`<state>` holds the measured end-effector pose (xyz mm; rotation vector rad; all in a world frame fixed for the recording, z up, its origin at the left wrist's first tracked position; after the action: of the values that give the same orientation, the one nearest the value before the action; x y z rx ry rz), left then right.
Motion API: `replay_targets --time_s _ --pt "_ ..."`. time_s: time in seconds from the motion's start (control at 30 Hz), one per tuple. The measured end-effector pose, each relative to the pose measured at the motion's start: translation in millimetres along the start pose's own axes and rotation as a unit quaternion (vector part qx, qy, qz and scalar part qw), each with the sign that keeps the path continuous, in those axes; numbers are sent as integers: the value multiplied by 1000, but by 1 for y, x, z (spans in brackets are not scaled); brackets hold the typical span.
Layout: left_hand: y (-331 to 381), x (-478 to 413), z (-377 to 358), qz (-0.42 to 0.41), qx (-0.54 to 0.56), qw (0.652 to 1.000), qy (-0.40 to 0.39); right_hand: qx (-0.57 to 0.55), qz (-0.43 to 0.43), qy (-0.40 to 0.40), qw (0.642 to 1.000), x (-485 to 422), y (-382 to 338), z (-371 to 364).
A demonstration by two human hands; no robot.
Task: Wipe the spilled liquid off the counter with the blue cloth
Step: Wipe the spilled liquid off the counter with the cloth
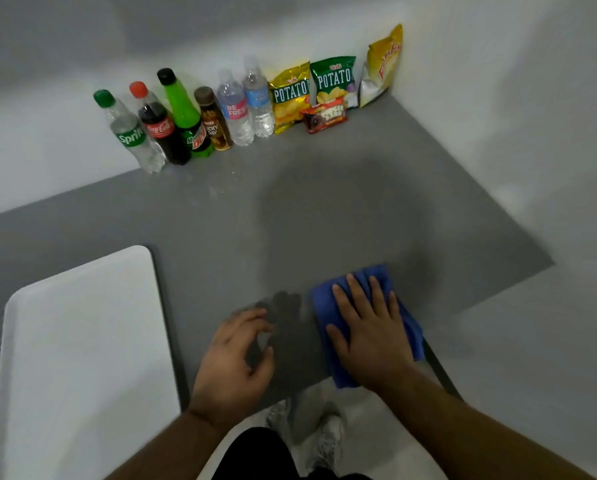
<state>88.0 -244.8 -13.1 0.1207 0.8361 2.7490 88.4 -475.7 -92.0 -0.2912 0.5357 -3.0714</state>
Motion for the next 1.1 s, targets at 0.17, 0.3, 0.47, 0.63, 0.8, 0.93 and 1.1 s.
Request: replay_targets --time_s 0.17,0.3,0.47,0.63,0.8,0.93,1.1 --pt "-21 3 5 22 -26 999 -18 -10 70 -24 997 7 -85 -26" --pt "-41 0 11 33 -34 999 -13 -1 114 -43 993 5 -132 -39" --pt "-68 3 24 55 -80 995 -28 5 156 -81 984 8 -181 -63" --pt "-87 1 30 46 -123 990 -56 -79 186 -96 975 8 -192 -57" --pt "-88 -2 33 -25 -172 984 -44 -32 201 -98 974 15 -182 -52" --pt "-91 -14 50 -56 -134 989 8 11 191 -94 977 2 -197 -58" --pt "-127 -57 75 -40 -128 991 30 5 166 -83 983 -55 -215 -60"
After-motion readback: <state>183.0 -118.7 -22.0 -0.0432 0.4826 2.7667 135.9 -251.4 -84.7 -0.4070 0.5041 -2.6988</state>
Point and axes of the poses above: each hand's wrist, its own x-axis away from the middle knuckle, its own z-axis out of the back of the hand, y = z × x, the point moved 10 cm from there along -x, towards the middle knuckle, and after that the axes turned 7 degrees about -x, right-handed, at the moved point
